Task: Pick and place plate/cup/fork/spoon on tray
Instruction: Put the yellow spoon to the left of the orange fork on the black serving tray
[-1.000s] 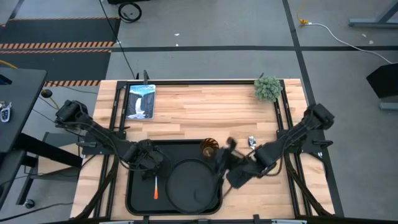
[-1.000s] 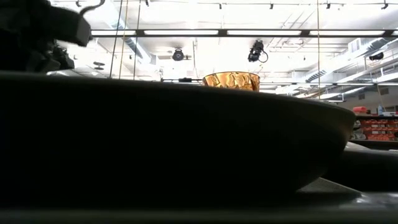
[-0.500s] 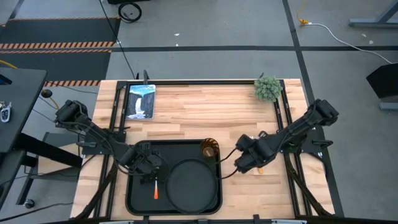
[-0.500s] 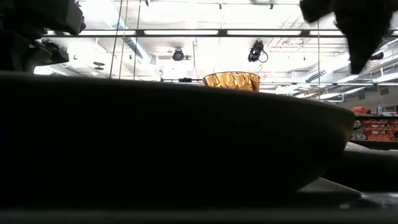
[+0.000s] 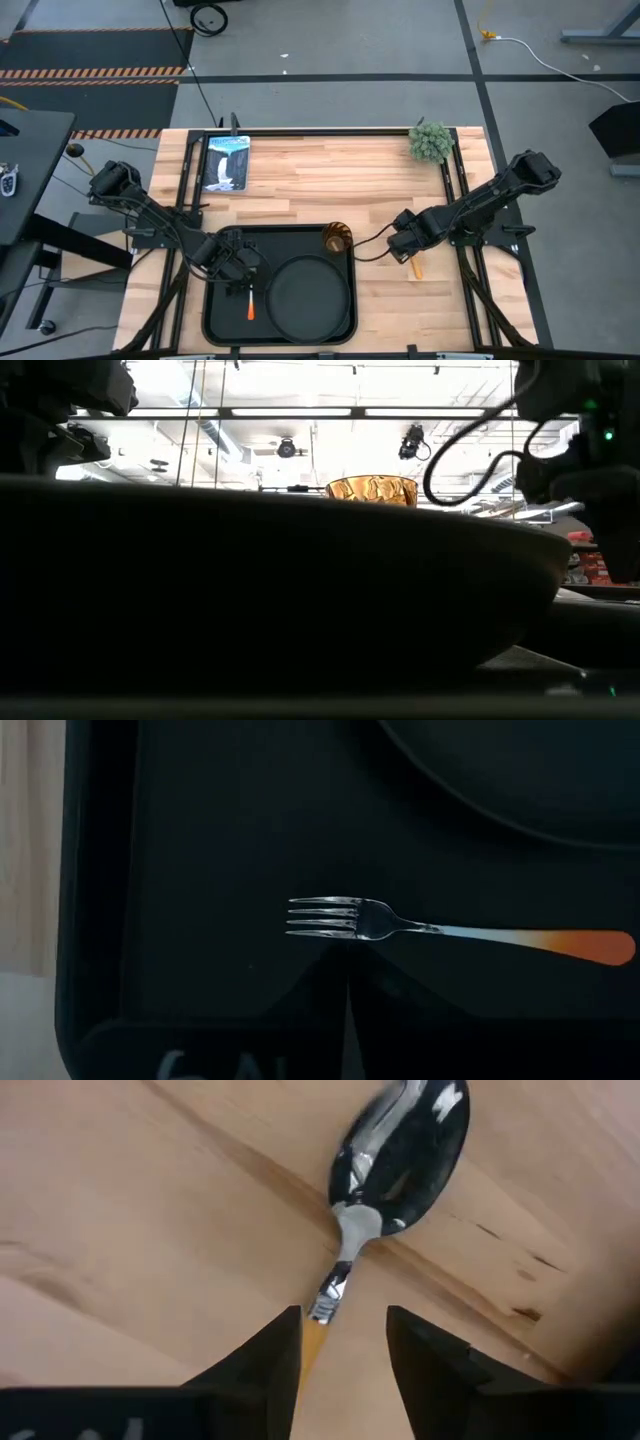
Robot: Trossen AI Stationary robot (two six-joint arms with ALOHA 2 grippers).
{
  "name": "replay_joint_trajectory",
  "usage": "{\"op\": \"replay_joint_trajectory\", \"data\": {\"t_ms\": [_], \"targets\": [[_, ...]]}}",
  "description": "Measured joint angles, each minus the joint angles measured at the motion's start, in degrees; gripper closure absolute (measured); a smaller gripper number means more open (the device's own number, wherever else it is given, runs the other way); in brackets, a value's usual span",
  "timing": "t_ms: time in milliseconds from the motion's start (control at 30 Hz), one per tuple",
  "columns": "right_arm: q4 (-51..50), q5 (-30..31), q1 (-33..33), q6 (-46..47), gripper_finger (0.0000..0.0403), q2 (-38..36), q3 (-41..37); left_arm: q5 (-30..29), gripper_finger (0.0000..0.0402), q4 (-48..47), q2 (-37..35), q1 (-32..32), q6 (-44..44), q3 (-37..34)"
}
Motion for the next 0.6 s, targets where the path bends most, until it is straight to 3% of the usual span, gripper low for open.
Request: {"op": "replay_joint_trajectory", "data": {"t_ms": [267, 433, 600], "targets": [[2.42, 0.04, -0.16, 2.65, 0.0204, 0.09, -2.80, 0.01, 0.0379, 0.00, 0.00, -0.02, 0.00, 0.00], [10.34, 0.19, -0.16, 2.69, 0.0205, 0.11, -5.49, -0.53, 0.0379, 0.04, 0.00, -0.02, -0.04, 0.00], [10.94, 0.68, -0.16, 4.73, 0.0219, -0.04, -7.60, -1.04, 0.0379, 0.06, 0.00, 0.00, -0.04, 0.00]]}}
